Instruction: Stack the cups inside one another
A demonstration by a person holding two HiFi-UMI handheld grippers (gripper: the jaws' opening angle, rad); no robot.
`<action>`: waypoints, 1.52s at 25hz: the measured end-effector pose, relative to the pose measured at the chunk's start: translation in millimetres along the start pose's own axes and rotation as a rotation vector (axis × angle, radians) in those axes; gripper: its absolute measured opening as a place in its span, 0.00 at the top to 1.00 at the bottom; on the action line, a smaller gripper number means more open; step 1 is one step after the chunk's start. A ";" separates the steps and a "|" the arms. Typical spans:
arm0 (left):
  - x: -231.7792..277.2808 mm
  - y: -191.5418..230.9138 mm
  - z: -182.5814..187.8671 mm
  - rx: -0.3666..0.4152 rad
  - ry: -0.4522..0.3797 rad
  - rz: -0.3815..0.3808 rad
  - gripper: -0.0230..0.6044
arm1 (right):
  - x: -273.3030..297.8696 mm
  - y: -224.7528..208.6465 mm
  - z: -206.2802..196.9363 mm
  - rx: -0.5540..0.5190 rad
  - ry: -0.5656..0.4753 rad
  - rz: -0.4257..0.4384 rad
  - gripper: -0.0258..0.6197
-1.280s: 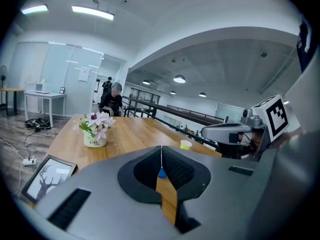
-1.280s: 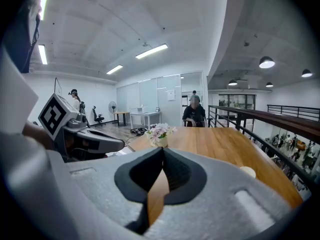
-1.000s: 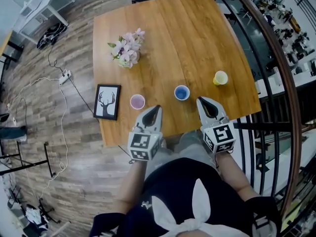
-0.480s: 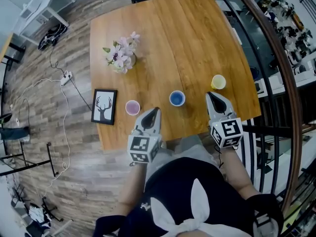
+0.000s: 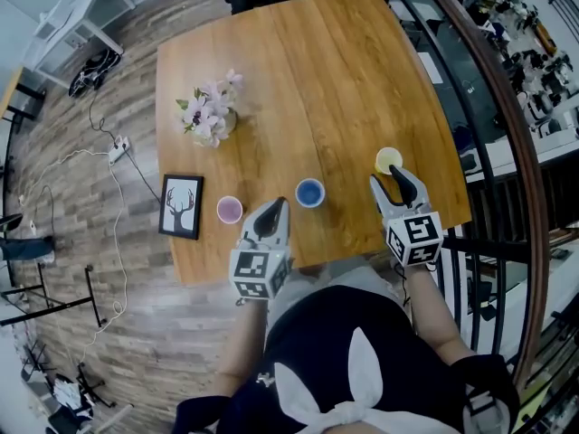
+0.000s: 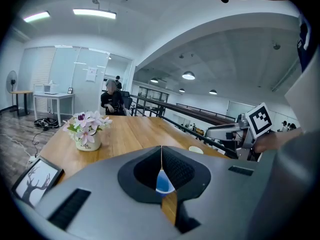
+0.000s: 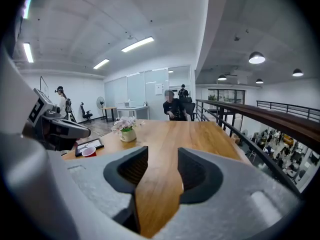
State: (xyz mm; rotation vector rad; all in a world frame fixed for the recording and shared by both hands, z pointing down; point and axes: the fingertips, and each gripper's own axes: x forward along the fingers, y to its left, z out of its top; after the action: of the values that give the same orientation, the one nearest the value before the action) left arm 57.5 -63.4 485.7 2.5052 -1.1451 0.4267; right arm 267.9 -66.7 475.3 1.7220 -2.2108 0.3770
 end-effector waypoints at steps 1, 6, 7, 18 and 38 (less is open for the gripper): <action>3.1 -2.0 2.5 -0.001 -0.006 0.001 0.93 | 1.6 -4.8 -2.2 -0.004 0.007 -0.002 0.67; 14.6 -8.4 9.1 -0.001 -0.010 0.007 0.93 | 10.4 -25.4 -15.0 0.011 0.068 -0.004 0.59; 16.0 -8.5 8.3 -0.003 -0.007 0.011 0.93 | 12.0 -28.5 -17.8 0.014 0.079 -0.003 0.58; 28.2 -11.5 1.4 -0.032 0.017 0.054 0.93 | 27.8 -57.6 -53.4 0.001 0.193 -0.015 0.52; 45.3 -17.6 -14.7 -0.110 0.041 0.140 0.93 | 60.0 -86.0 -105.5 -0.015 0.349 0.026 0.42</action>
State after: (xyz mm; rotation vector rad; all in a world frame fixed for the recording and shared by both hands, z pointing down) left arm 97.7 -76.3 514.0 2.3210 -1.2967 0.4368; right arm 346.5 -99.4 597.3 1.4889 -1.9793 0.6139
